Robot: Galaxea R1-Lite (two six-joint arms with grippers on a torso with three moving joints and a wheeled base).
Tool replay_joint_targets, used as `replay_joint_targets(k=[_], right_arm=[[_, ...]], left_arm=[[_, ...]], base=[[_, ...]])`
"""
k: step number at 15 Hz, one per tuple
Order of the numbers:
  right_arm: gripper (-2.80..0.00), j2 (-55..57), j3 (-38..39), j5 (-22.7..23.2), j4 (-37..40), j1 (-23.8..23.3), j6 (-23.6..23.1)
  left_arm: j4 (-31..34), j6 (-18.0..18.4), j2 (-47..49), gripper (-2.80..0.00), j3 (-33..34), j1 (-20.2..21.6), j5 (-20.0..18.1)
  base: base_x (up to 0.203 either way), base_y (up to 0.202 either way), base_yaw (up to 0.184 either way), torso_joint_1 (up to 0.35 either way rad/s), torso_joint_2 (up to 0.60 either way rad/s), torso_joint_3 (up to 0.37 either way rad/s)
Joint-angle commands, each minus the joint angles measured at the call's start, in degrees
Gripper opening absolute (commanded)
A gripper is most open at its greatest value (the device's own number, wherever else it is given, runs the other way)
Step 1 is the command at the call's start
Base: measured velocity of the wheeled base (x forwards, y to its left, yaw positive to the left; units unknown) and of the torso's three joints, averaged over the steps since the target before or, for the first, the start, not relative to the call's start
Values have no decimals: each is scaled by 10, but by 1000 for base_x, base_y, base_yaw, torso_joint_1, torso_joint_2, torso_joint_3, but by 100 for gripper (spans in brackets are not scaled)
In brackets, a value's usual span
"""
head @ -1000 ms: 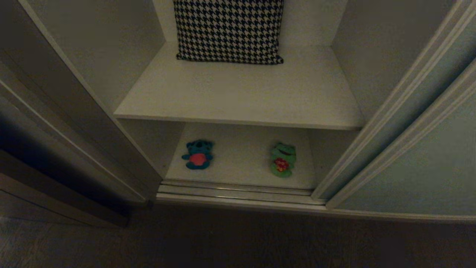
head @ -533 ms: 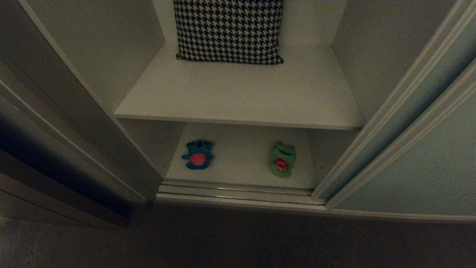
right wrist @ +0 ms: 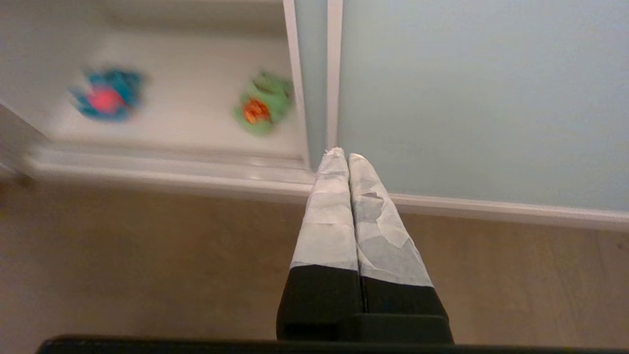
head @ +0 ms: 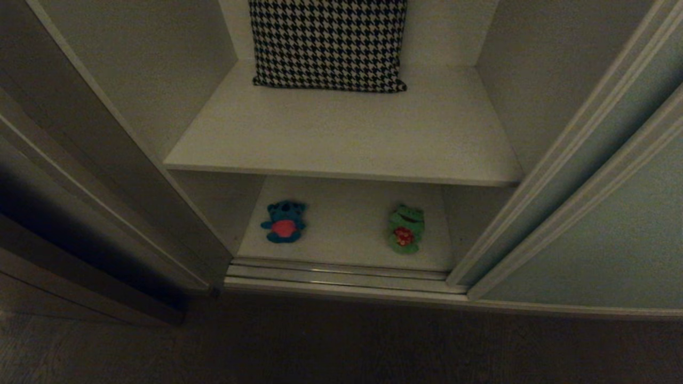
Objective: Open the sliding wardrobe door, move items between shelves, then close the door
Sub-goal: Close the door
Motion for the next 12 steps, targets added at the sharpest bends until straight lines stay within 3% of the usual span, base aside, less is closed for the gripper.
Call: replay_joint_targets(k=[1, 5, 8, 9, 12], right_arm=[[-280, 90, -159, 0, 117, 5, 18], [-280, 227, -302, -5, 210, 5, 52], [-280, 310, -390, -2, 225, 2, 130], [-280, 335, -410, 21, 230, -15, 144], [-280, 384, -443, 171, 209, -98, 154]], left_arm=[[0, 0, 1, -280, 0, 0, 0], [0, 0, 1, -280, 0, 0, 0], [0, 0, 1, -280, 0, 0, 0], [0, 0, 1, -280, 0, 0, 0], [0, 0, 1, -280, 0, 0, 0]], base=[[0, 0, 0, 0, 0, 0], [0, 0, 0, 0, 0, 0], [0, 0, 0, 0, 0, 0], [0, 0, 0, 0, 0, 0], [0, 0, 0, 0, 0, 0]])
